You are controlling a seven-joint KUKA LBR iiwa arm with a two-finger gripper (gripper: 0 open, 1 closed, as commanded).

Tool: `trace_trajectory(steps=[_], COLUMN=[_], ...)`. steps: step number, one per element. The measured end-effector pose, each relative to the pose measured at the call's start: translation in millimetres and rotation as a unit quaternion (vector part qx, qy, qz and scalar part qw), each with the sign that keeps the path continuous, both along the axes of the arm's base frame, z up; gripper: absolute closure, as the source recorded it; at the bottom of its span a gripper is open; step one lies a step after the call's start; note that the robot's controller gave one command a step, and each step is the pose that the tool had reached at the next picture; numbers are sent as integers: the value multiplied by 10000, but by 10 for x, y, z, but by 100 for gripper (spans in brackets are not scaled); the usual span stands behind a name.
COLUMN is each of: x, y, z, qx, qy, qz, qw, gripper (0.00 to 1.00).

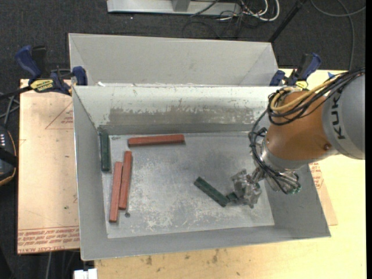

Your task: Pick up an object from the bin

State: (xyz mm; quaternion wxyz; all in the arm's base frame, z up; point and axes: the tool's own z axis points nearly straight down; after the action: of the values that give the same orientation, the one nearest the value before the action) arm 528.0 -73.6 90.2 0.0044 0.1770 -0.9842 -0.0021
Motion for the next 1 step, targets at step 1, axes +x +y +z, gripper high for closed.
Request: trace_trajectory(steps=[1], x=[130], y=[67], z=[284], qx=[-10], qy=[-88], qz=[652], qw=[9978], gripper=[100])
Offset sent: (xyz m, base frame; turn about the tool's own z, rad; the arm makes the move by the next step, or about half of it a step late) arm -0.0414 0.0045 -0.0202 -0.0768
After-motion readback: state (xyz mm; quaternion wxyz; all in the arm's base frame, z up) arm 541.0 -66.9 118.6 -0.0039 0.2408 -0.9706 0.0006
